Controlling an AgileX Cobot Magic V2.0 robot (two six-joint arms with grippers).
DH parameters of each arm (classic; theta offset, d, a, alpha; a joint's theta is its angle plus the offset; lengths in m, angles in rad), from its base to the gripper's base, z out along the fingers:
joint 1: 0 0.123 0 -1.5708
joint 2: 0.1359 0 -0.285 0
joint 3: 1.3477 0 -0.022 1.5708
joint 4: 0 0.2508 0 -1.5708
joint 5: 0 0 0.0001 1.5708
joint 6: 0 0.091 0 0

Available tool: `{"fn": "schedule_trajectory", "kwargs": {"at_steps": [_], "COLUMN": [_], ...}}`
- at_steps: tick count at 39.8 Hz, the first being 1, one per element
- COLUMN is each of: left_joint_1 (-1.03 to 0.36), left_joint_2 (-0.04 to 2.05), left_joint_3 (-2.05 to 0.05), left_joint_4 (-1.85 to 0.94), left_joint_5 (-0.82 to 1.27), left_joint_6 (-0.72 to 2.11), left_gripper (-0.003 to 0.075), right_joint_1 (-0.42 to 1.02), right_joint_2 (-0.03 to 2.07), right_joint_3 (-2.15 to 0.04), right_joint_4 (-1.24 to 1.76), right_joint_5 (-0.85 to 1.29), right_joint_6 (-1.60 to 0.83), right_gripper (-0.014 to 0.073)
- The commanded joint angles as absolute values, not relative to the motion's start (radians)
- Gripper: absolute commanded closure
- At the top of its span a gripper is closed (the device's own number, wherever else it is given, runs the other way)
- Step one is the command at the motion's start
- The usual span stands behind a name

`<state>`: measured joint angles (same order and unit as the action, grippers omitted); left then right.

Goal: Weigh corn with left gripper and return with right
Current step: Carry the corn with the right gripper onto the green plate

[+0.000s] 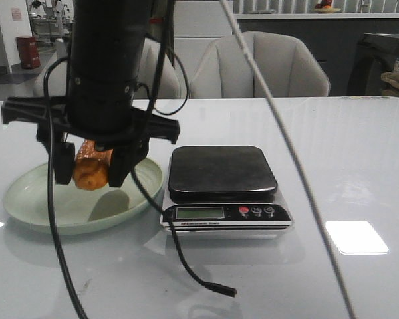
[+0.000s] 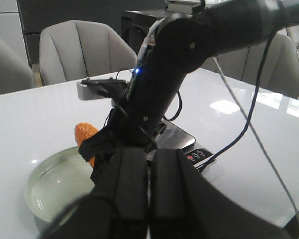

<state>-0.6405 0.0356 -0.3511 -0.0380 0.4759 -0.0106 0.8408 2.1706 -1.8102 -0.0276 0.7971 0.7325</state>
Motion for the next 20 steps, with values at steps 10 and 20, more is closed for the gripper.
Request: {"fn": "schedule_trajectory", "kwargs": {"at_steps": [10, 20], "left_joint_1": [-0.647, -0.647], "left_joint_2": [0.047, 0.047], "left_joint_3": [-0.376, -0.376], "left_joint_4": [-0.041, -0.041], "left_joint_5": [0.391, 0.391], "left_joint_6": [-0.011, -0.011], "left_gripper": [0.0598, 0.0598], "right_joint_1": [0.845, 0.841], "right_joint_2": [2.179, 2.180], "right_joint_3": [-1.849, -1.906], "right_joint_4": [0.069, 0.063], "right_joint_5": [0.718, 0.735], "right_joint_6": [0.720, 0.720], "right_gripper": [0.0174, 0.0014]}}
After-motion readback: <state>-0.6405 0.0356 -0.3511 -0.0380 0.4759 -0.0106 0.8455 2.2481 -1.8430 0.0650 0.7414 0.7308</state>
